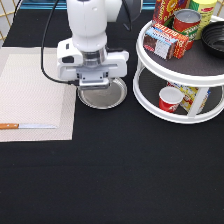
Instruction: Arrange plate and fork
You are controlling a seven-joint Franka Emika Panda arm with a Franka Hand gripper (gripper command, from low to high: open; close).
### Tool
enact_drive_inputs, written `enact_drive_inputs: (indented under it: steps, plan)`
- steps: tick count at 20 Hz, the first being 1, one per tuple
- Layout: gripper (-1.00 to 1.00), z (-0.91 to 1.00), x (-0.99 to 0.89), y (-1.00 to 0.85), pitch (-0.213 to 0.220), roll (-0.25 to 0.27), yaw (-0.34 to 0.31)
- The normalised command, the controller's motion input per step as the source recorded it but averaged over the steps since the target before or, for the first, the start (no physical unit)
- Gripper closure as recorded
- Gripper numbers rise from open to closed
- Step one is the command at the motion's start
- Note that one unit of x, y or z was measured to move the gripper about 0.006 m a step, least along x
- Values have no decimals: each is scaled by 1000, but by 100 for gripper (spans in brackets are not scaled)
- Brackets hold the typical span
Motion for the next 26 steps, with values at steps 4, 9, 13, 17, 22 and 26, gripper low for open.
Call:
enact_drive_inputs:
  steps: [4, 9, 13, 17, 22, 26]
  plan:
    - [-100, -246, 97, -44, 43, 64, 21]
    - [-100, -93, 95, -77, 65, 51, 0]
    - [-100, -109, 55, -207, 42, 58, 0]
    - [-100, -6, 156, -463, 27, 61, 4]
    - [-100, 0, 175, -625, 2, 49, 4]
    - [-100, 39, 161, -778, 5, 74, 3]
